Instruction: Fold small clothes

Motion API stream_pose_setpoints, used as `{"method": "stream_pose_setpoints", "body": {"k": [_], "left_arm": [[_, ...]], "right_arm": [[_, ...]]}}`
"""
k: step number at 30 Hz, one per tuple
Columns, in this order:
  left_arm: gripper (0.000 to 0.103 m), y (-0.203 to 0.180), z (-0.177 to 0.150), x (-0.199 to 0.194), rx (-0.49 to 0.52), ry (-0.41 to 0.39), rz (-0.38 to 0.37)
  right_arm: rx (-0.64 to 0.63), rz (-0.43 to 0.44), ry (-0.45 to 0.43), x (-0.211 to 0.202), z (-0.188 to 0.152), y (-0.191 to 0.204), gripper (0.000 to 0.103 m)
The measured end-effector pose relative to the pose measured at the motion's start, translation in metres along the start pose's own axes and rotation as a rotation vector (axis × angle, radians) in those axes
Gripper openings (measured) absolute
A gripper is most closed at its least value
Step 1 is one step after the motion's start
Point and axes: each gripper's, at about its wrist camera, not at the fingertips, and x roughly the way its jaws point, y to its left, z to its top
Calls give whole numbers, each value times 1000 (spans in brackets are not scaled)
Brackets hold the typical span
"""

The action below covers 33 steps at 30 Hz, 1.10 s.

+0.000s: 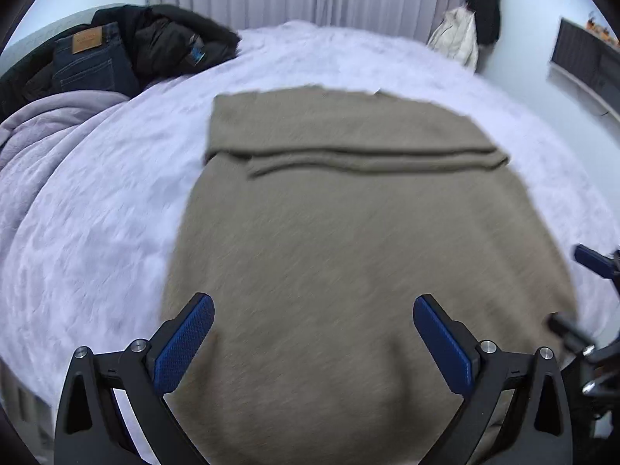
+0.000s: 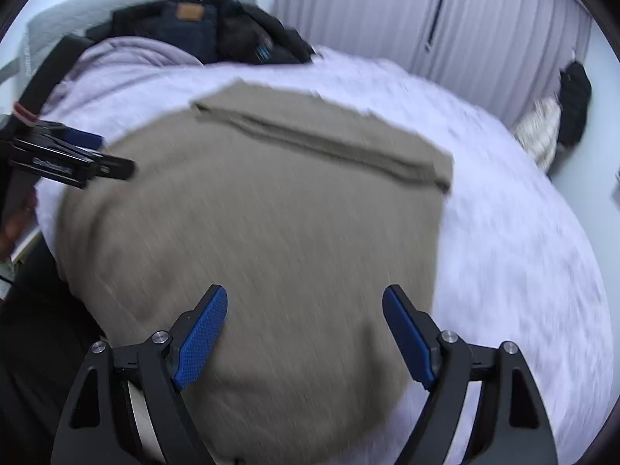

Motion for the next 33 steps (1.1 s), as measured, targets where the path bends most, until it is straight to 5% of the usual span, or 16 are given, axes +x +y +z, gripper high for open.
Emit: {"method": "stream_pose_setpoints", "body": {"k": [3, 5, 8, 13, 19, 25, 30, 33], "left_arm": [[103, -27, 2, 21, 88, 40, -17], [103, -37, -10, 40, 137, 102, 27], [103, -27, -30, 39, 148, 74, -4], [103, -11, -65, 14, 156, 80, -19], [103, -9, -103, 1, 295, 112, 70], [103, 11, -100, -42, 319, 42, 170], [103, -14, -75, -65, 314, -73, 44], [103, -47, -73, -40, 436, -33, 79]], "right_arm": [[-63, 29, -41, 17, 30, 14, 85], [-72, 49, 21, 41, 40, 21, 85], [-46, 110, 172, 80, 29, 24, 85], [2, 94, 106, 50, -9, 15, 85], [-199, 21, 41, 21, -61, 24, 85], [-345, -16, 154, 3, -60, 25, 86], [-437, -42, -9, -36, -43, 55, 86], [-513, -20, -83, -30, -23, 93, 86]]}}
